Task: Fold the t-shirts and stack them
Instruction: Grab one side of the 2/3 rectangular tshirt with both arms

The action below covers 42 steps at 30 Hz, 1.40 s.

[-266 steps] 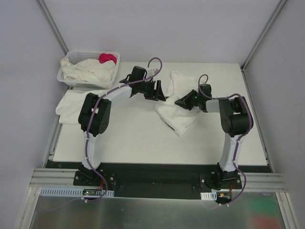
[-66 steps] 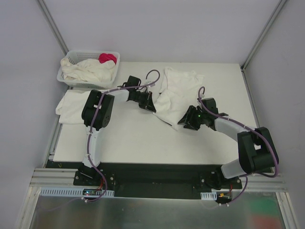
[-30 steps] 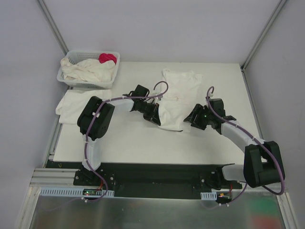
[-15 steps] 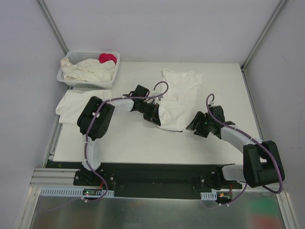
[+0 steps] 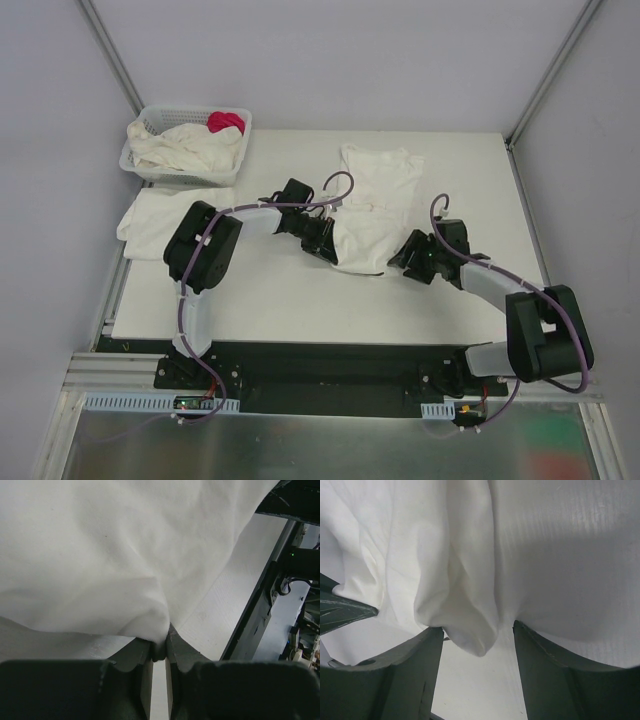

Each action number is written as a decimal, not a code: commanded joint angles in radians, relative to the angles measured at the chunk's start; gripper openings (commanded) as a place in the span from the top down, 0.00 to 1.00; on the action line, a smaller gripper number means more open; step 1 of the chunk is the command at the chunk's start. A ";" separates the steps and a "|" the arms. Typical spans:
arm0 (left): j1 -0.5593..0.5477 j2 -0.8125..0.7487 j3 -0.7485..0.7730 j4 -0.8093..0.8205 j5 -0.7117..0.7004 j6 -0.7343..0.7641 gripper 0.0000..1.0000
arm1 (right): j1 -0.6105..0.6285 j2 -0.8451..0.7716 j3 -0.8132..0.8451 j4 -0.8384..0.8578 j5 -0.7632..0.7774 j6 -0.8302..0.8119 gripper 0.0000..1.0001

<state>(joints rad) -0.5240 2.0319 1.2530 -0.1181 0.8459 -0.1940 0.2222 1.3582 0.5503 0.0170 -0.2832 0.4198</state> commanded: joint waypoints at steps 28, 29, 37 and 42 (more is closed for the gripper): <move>0.002 -0.001 0.029 -0.032 -0.002 0.031 0.90 | 0.005 0.065 -0.039 0.146 -0.060 0.059 0.99; 0.004 -0.005 0.029 -0.037 -0.013 0.030 0.90 | 0.005 0.062 -0.042 0.146 -0.063 0.063 0.99; 0.027 -0.091 0.057 -0.087 -0.085 0.021 0.90 | 0.005 -0.040 -0.056 0.121 -0.062 0.074 0.99; 0.061 -0.151 0.140 -0.110 -0.120 0.013 0.90 | 0.005 -0.109 -0.035 0.098 -0.027 0.079 0.99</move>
<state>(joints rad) -0.4976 1.9869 1.2961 -0.1986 0.7723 -0.1936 0.2241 1.3125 0.4946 0.1265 -0.3355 0.4904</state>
